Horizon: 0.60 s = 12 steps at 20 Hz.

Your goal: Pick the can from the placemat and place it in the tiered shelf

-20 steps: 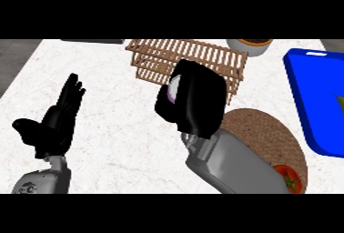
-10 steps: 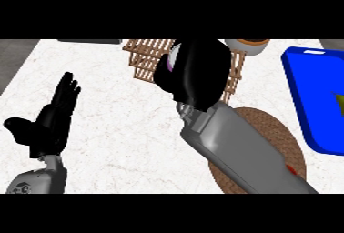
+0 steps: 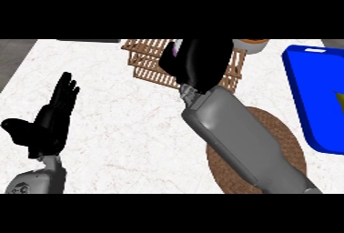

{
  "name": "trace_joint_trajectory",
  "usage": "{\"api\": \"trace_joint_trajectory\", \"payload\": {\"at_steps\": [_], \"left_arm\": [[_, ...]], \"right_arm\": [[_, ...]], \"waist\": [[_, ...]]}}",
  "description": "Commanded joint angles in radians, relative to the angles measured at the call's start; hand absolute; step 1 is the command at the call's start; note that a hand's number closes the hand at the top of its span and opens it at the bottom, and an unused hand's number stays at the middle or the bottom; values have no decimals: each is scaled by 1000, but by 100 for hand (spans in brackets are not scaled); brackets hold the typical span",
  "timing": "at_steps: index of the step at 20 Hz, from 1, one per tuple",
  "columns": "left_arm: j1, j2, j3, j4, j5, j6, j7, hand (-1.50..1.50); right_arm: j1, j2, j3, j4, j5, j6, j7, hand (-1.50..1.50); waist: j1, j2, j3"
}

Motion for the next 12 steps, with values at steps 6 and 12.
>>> {"api": "trace_joint_trajectory", "payload": {"at_steps": [6,12], "left_arm": [[29,-11,-7,8,-19,13,-41,0],[8,20,17,-11,5,-8,-11,0]], "right_arm": [[-35,13,-71,208,48,-274,136,150],[-97,13,-127,361,-1,-318,51,150]], "waist": [[0,10,1],[-5,9,1]]}}
